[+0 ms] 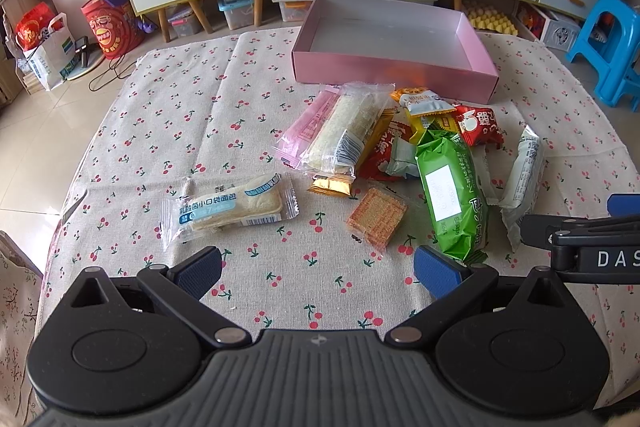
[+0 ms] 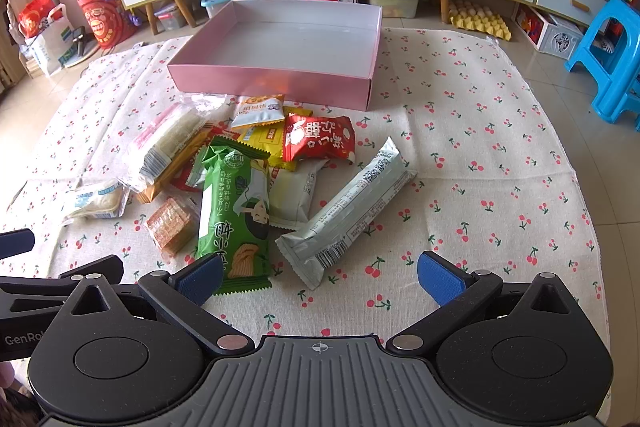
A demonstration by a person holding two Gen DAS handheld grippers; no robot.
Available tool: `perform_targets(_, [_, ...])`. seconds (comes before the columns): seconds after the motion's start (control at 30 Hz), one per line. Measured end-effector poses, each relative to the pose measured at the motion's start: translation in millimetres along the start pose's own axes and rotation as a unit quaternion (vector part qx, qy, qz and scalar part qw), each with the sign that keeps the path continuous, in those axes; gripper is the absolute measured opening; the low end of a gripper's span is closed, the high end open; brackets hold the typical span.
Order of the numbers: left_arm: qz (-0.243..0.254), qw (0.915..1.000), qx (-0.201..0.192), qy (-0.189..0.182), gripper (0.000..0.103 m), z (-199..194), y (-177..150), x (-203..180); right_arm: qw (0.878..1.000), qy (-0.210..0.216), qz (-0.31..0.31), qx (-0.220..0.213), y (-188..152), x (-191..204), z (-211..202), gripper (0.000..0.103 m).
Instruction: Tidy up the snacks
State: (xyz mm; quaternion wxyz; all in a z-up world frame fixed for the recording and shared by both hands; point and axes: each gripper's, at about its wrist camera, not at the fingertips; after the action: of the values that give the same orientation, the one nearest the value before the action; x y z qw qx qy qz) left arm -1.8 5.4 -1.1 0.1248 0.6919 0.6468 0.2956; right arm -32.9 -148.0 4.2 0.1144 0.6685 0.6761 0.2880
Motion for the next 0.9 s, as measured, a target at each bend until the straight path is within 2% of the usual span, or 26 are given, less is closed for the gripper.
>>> perform_targets(0.9, [-0.002, 1.0, 0.003, 0.005, 0.103, 5.7, -1.6, 5.2, 1.0, -0.004, 0.0, 0.008, -1.4, 0.0, 2.6, 0.103])
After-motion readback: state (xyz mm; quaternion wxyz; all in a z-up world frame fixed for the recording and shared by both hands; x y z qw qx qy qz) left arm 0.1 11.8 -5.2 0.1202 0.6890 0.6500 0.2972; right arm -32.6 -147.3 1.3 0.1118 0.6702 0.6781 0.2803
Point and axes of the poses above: each gripper's, at about its wrist camera, not at the fingertips, and z roughly the way its jaws point, x to its left, y to its top, and after that the axes turned 12 degrees about y, right-handed
